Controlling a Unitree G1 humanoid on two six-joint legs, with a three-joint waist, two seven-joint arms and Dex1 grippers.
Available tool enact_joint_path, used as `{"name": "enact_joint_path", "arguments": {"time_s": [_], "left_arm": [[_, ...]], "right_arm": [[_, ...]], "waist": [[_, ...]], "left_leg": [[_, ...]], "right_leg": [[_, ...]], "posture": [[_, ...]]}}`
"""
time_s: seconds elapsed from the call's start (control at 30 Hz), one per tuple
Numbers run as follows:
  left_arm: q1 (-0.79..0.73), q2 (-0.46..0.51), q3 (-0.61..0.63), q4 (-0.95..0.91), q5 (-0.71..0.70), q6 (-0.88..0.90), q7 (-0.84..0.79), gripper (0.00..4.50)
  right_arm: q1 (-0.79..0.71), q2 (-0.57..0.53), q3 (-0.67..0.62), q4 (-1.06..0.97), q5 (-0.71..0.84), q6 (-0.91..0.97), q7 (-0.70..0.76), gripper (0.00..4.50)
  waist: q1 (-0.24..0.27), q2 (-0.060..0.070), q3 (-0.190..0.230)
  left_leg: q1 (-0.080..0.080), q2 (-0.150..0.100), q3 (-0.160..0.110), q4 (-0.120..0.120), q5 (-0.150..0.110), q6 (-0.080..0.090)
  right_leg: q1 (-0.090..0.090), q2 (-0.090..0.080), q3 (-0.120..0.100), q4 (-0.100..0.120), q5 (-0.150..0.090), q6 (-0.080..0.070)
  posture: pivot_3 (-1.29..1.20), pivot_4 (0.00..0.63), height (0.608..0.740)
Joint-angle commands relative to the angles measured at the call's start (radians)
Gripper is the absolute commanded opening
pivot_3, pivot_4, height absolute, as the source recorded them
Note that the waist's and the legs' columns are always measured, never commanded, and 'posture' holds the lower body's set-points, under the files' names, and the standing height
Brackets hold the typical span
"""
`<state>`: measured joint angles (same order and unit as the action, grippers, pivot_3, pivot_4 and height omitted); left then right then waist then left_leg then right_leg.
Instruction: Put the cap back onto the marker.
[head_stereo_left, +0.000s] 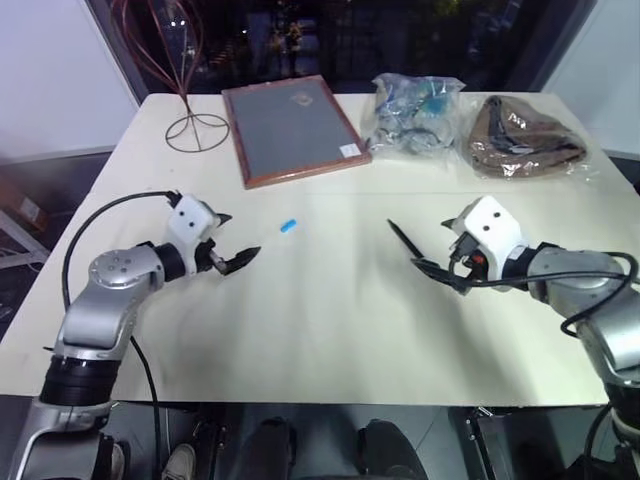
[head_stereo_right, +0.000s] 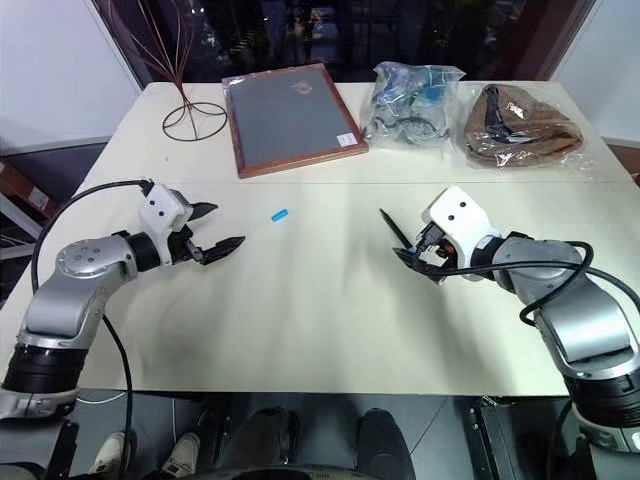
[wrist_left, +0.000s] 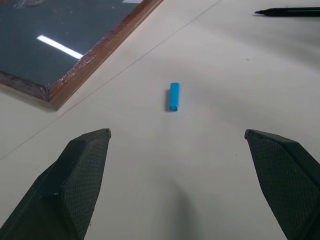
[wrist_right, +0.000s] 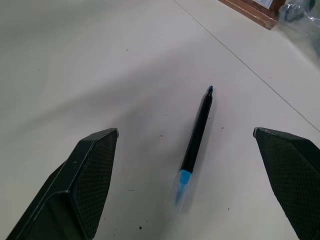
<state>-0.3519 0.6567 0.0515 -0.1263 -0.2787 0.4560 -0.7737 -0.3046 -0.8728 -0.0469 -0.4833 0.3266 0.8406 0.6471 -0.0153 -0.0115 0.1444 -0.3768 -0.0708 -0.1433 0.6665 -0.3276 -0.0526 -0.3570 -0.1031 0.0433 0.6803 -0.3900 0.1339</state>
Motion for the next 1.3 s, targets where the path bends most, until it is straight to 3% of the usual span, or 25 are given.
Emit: {"name": "enact_joint_path", "arguments": {"time_s": [0.03,1.3], "left_arm": [[0.011,0.008,0.01,-0.043,-0.012,-0.01,-0.01,4.5],[-0.07,-0.011,-0.019,0.081,0.009,-0.04,-0.033,4.5]], "right_arm": [[-0.012,-0.008,-0.005,-0.017,-0.005,-0.021,0.013,4.49],[0.02,0.037,-0.026,-0.097,0.002,0.036,-0.064,4.49]], "waist": [[-0.001,0.0,0.0],[0.0,0.0,0.0]], "left_leg": [[0.0,0.0,0.0,0.0,0.0,0.0],[0.0,0.0,0.0,0.0,0.0,0.0]], "right_leg": [[0.0,0.0,0.0,0.0,0.0,0.0],[0.0,0.0,0.0,0.0,0.0,0.0]], "posture": [[0.0,0.15,0.74],[0.0,0.15,0.74]]}}
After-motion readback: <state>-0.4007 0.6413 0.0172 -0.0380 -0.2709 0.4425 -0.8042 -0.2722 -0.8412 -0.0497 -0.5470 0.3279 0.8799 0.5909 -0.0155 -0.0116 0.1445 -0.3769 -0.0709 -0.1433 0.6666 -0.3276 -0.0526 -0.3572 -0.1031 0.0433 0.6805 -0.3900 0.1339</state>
